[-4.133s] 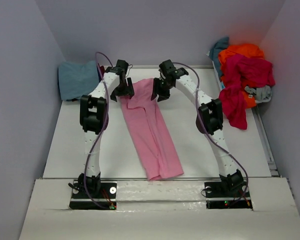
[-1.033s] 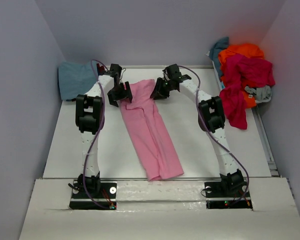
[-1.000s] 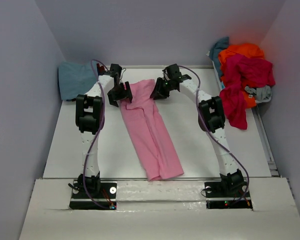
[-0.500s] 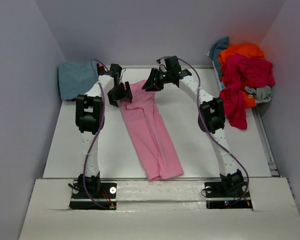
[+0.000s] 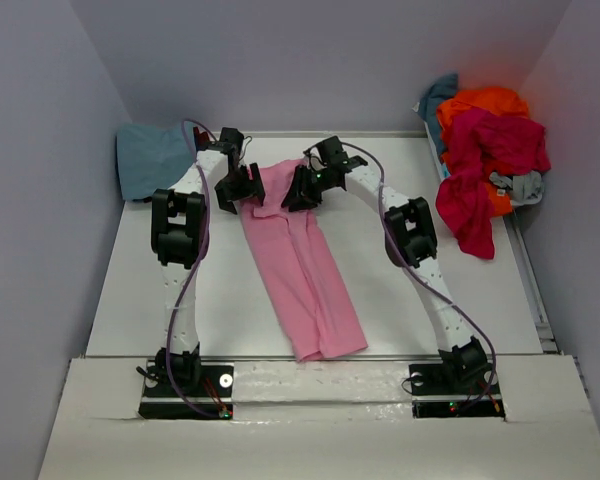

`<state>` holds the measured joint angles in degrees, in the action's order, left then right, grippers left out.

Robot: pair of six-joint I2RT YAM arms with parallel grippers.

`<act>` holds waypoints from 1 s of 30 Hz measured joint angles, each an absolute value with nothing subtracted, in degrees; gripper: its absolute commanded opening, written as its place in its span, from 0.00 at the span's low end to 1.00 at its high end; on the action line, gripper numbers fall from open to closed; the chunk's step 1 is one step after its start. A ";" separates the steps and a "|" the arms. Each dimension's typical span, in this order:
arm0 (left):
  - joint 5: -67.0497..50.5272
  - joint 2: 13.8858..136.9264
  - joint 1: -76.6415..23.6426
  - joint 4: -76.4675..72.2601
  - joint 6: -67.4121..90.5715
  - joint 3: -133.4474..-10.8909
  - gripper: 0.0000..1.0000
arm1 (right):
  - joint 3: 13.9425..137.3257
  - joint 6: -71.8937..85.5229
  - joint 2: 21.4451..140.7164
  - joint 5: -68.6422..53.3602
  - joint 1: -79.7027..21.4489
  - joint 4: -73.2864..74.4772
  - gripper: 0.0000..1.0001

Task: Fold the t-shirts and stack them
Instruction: Fold the tshirt

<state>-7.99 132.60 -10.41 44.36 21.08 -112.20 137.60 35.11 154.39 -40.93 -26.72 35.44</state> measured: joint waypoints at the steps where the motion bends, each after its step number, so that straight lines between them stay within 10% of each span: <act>1: -7.94 132.60 -10.41 44.36 21.06 -112.20 0.90 | 137.62 34.85 154.39 -40.51 -26.74 35.53 0.44; 30: 7.20 136.62 -20.49 47.57 18.52 -119.04 0.90 | 138.04 31.86 151.15 -25.61 -24.01 43.35 0.43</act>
<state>7.20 136.62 -20.49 47.57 18.52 -119.04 138.04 31.86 151.15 -25.61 -24.01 43.35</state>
